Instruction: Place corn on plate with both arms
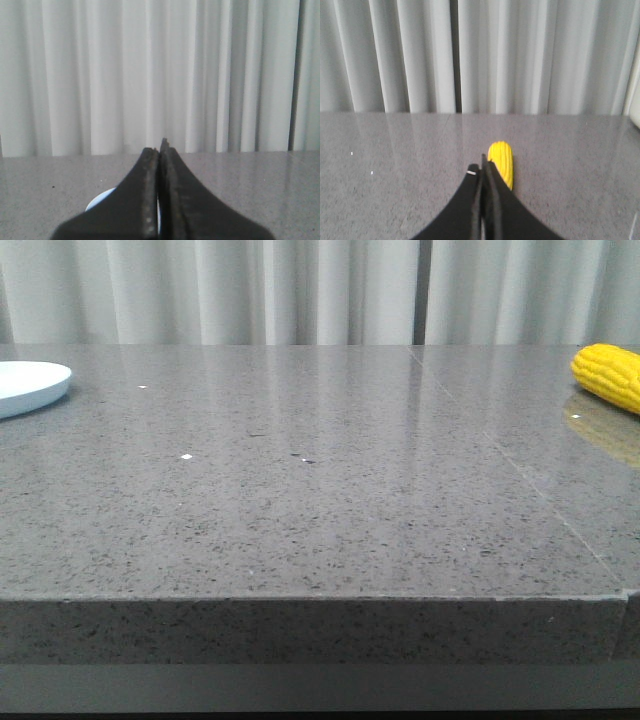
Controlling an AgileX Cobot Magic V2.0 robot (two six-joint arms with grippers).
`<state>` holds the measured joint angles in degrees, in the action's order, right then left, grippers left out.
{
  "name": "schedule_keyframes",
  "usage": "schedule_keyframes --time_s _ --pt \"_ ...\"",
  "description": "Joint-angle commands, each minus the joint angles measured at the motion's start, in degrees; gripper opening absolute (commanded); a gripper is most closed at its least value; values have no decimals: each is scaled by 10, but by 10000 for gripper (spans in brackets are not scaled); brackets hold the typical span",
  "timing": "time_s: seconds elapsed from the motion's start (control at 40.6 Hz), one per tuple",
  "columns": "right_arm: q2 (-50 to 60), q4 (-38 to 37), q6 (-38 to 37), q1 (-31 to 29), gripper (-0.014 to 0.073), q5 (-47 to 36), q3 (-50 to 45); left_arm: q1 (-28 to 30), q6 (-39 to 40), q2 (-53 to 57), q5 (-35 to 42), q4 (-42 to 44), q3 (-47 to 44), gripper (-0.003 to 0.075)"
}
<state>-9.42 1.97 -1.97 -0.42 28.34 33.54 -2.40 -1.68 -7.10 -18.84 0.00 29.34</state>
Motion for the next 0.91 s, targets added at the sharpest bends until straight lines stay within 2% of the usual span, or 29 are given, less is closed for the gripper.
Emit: schedule_keyframes --time_s 0.0,0.123,0.37,0.764,0.813,0.887 --pt "-47 0 6 -3 -67 12 48 1 0 -51 -20 -5 54 -20" --pt "-94 0 6 -3 -67 60 72 1 0 -104 -62 -5 81 -20" --pt "-164 0 6 -3 -67 73 70 1 0 -168 -66 -5 78 -20" --pt "-221 0 6 -3 -58 88 70 1 0 -192 -65 -5 78 -19" --pt "-225 0 10 -2 -15 89 70 1 0 -192 -70 -5 78 -8" --pt "-227 0 13 -2 92 89 70 1 0 -192 -80 -5 78 78"
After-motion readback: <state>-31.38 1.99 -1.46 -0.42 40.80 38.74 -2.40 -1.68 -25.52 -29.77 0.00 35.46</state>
